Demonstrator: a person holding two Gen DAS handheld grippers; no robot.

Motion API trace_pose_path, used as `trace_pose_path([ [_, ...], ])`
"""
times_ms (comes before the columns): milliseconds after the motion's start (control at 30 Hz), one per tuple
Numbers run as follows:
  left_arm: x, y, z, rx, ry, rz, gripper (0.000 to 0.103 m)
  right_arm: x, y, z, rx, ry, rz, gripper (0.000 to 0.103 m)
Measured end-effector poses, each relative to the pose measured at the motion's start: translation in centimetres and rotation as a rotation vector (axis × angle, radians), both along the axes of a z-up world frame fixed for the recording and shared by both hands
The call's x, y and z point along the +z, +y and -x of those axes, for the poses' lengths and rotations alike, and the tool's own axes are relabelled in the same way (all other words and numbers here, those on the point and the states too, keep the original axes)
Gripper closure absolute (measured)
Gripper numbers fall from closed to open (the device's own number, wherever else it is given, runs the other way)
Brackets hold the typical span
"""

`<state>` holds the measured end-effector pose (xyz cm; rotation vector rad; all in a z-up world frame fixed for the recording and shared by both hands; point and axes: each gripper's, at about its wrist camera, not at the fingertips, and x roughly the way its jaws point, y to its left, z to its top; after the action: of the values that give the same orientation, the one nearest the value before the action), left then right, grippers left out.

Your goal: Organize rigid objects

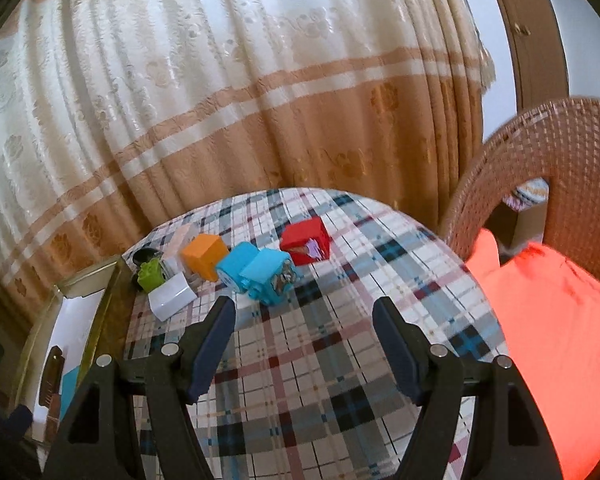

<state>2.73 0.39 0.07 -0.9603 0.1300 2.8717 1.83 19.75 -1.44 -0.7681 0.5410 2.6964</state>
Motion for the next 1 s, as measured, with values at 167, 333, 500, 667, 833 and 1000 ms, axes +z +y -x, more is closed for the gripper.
trace_pose_path([
  [167,-0.4,0.5,0.0,-0.010,-0.019,0.001,0.001,-0.6,1.1,-0.1,-0.014,-0.020,0.059,0.030],
  [333,-0.7,1.2,-0.1,-0.025,-0.031,0.005,0.001,-1.2,1.6,0.1,0.005,-0.055,0.091,0.030],
  [500,-1.1,2.2,-0.3,-0.054,-0.050,0.005,0.001,-1.6,2.1,0.0,0.002,-0.070,0.117,0.030],
  [667,-1.5,2.9,-0.5,-0.077,-0.063,0.012,0.001,-1.8,2.4,-0.2,0.013,-0.088,0.134,0.030],
  [833,-1.4,3.6,-0.6,-0.100,-0.057,0.027,0.001,-2.1,2.8,-0.2,0.036,-0.127,0.132,0.030],
  [1000,-1.5,4.4,-0.6,-0.143,-0.061,0.030,0.001,-1.7,3.5,0.3,0.056,-0.147,0.093,0.030],
])
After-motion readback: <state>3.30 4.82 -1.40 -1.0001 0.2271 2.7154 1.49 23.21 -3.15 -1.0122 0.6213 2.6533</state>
